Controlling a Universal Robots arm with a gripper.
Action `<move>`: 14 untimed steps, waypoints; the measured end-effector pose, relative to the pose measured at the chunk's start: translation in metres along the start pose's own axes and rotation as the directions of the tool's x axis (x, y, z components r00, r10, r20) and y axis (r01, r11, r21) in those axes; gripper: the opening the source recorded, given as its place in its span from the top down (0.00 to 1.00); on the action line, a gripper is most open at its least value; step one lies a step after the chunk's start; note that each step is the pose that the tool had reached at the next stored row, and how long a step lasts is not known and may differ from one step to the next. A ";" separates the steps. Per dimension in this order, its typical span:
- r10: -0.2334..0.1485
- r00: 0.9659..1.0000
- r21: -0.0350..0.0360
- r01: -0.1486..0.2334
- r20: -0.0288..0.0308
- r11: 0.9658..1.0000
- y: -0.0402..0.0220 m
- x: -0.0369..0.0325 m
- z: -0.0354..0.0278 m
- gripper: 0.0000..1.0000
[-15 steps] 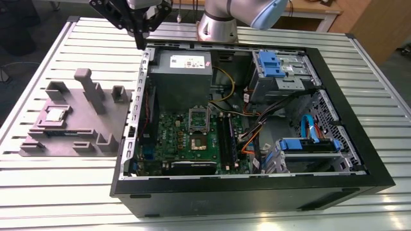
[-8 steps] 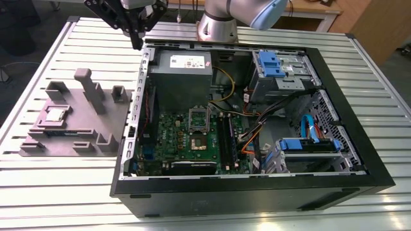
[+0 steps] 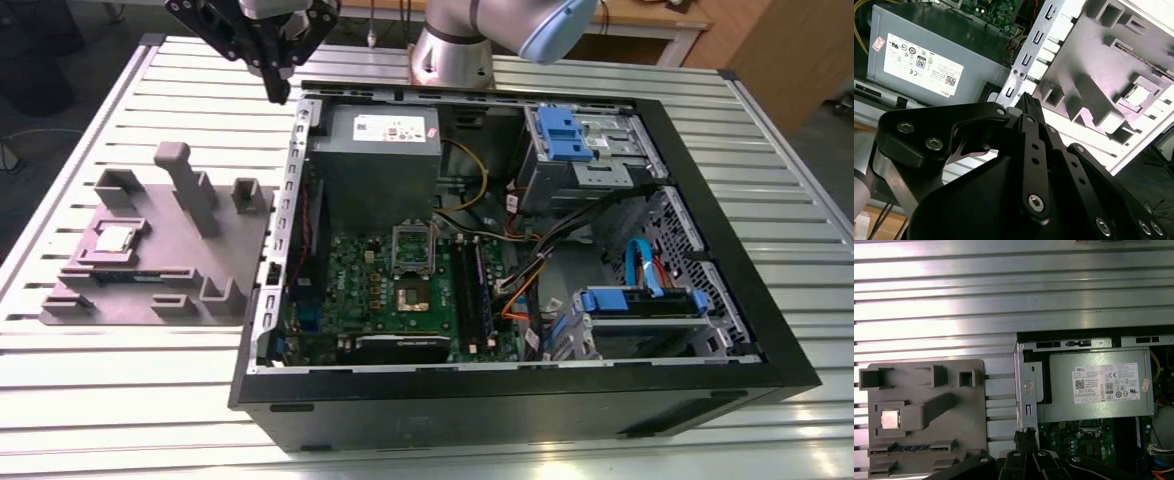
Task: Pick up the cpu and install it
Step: 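Reach for the cpu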
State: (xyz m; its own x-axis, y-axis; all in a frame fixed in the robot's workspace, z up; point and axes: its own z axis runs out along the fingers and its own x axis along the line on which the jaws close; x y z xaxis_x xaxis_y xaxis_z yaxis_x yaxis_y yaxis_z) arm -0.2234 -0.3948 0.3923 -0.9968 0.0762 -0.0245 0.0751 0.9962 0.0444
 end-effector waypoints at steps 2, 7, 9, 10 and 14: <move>0.000 1.000 0.000 0.000 0.000 1.000 -0.0001 0.0014 0.0000 0.90; 0.000 1.000 0.000 0.000 0.000 1.000 -0.0004 0.0051 0.0002 0.90; 0.000 1.000 0.000 0.000 0.000 1.000 -0.0005 0.0064 0.0003 0.90; 0.000 1.000 0.000 0.000 0.000 1.000 -0.0005 0.0070 0.0003 0.90; 0.000 1.000 0.000 0.000 0.000 1.000 -0.0008 0.0096 0.0004 0.90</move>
State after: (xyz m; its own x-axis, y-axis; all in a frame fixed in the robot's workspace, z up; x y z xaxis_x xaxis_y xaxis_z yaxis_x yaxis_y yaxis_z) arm -0.2330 -0.3948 0.3916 -0.9968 0.0762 -0.0244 0.0751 0.9962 0.0444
